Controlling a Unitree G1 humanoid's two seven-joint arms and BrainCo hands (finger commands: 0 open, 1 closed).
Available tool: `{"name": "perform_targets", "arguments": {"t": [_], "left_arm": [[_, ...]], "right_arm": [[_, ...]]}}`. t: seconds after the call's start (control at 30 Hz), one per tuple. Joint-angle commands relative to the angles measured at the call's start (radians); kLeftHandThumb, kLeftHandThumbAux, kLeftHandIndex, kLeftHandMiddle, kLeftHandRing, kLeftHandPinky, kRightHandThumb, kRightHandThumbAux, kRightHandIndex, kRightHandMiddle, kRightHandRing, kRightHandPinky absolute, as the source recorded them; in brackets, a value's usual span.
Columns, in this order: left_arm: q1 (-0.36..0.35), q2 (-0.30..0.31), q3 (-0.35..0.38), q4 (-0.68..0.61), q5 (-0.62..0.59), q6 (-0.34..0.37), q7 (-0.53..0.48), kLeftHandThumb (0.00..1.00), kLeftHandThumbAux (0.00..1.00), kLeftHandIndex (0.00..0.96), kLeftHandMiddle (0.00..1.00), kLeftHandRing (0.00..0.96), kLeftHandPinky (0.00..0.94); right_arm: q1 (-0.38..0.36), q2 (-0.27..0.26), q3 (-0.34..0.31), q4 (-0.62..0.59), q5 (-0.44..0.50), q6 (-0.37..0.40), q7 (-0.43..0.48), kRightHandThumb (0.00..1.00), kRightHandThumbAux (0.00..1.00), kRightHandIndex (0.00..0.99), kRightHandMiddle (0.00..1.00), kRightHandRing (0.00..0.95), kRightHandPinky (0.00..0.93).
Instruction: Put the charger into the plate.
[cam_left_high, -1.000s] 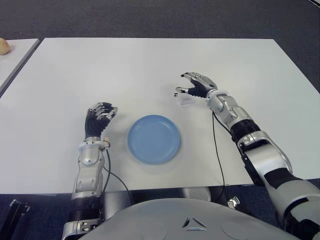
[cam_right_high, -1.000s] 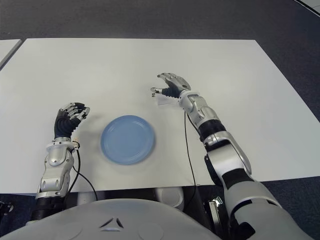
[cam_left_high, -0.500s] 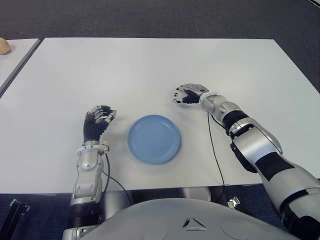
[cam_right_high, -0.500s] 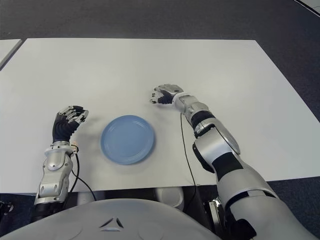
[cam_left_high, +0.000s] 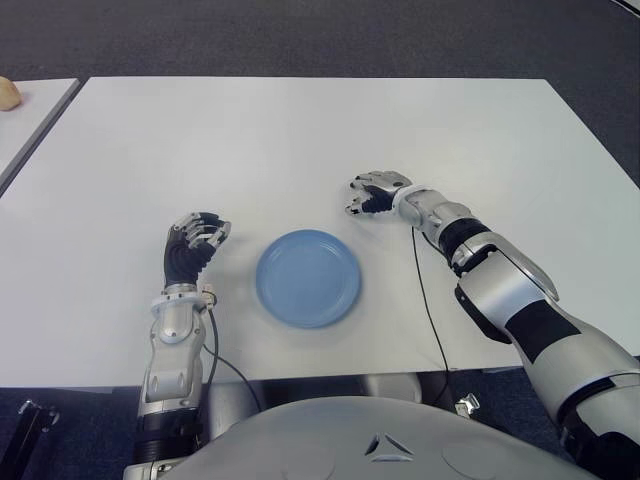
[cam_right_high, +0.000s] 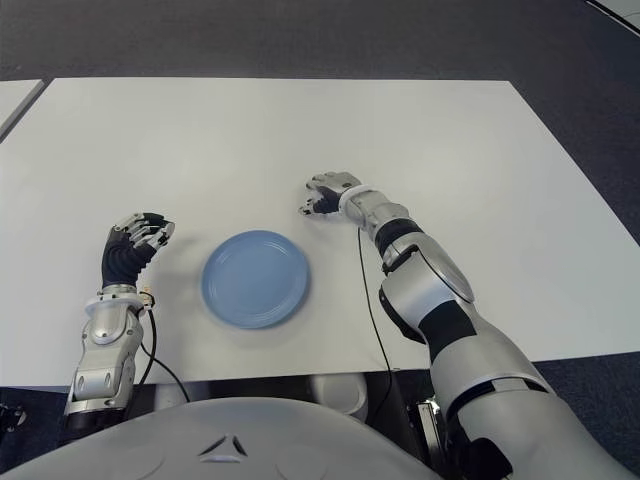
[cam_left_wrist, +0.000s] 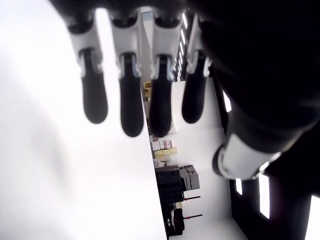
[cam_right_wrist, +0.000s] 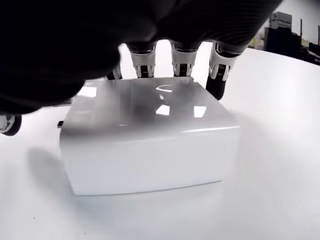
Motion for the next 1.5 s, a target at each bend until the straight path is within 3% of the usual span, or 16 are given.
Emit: {"name": "perform_targets", "arguments": {"t": [0.03, 0.43, 0.7, 1.07, 1.37, 1.5], "left_arm": [[0.019, -0.003, 0.001, -0.015, 0.002, 0.025, -0.001, 0.704, 0.721, 0.423, 0.446, 0.460, 0.451], [0.008, 0.008, -0.004, -0.023, 0.015, 0.064, -0.005, 0.705, 0.721, 0.424, 0.434, 0.451, 0.444], [-0.006, 0.007, -0.003, -0.017, 0.012, 0.074, -0.003, 0.704, 0.721, 0.423, 0.436, 0.456, 0.453], [-0.016, 0.010, 0.003, 0.000, 0.005, 0.052, -0.005, 0.705, 0.721, 0.424, 0.442, 0.458, 0.453], [-0.018, 0.011, 0.007, -0.013, 0.000, 0.064, -0.005, 0.704, 0.720, 0.424, 0.440, 0.453, 0.448], [-0.020, 0.013, 0.009, -0.010, 0.000, 0.058, -0.007, 0.705, 0.720, 0.425, 0.442, 0.452, 0.447]], "right_arm": [[0.031, -0.003, 0.049, 0.032, -0.039, 0.007, 0.035, 0.511, 0.177, 0.000, 0.000, 0.000, 0.000], [0.023, -0.018, 0.078, -0.002, -0.023, -0.043, 0.075, 0.510, 0.176, 0.000, 0.000, 0.000, 0.000], [0.043, -0.024, 0.047, -0.006, 0.012, -0.012, 0.065, 0.535, 0.159, 0.000, 0.000, 0.000, 0.000], [0.156, -0.035, -0.111, -0.152, 0.172, 0.101, 0.040, 0.584, 0.153, 0.000, 0.000, 0.000, 0.000], [0.255, -0.045, -0.192, -0.232, 0.246, 0.160, -0.005, 0.570, 0.150, 0.000, 0.000, 0.000, 0.000], [0.323, -0.063, -0.233, -0.328, 0.273, 0.192, -0.018, 0.565, 0.161, 0.000, 0.000, 0.000, 0.000]]}}
